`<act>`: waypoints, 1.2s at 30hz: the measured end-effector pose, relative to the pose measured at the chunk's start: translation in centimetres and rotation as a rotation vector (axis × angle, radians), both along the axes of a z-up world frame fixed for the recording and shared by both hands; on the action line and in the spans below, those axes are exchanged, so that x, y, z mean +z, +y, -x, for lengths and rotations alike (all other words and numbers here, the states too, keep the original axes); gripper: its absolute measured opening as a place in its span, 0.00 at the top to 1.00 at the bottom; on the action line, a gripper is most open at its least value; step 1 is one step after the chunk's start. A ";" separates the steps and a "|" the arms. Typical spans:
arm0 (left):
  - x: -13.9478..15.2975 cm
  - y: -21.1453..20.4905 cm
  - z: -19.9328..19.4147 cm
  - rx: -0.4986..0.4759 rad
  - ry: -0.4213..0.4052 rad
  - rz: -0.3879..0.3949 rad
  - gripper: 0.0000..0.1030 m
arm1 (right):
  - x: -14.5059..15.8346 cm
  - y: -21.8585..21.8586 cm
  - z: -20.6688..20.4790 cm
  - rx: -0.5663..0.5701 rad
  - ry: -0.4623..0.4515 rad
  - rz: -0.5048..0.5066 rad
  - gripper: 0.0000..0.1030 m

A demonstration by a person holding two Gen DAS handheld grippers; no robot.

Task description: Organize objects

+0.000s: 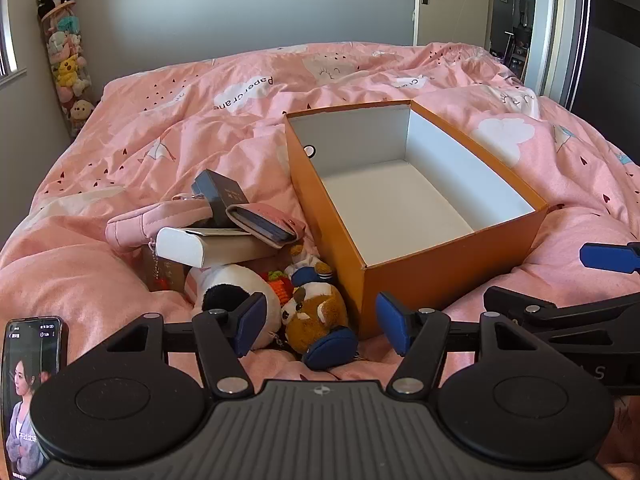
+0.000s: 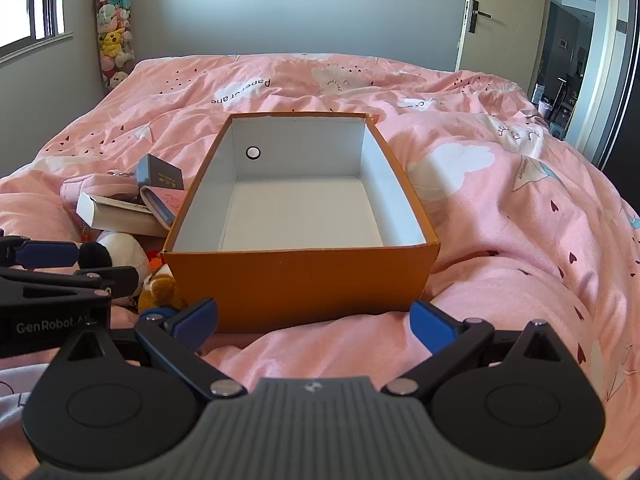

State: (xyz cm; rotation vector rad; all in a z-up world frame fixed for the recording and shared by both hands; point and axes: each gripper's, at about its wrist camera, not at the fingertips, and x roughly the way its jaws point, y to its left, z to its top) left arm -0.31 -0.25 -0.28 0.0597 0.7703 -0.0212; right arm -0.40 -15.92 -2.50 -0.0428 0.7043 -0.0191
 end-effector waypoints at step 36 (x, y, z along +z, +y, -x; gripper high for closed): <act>0.3 -0.2 0.3 -0.004 -0.021 -0.023 0.29 | -0.2 -0.2 -0.2 -0.011 0.027 -0.013 0.01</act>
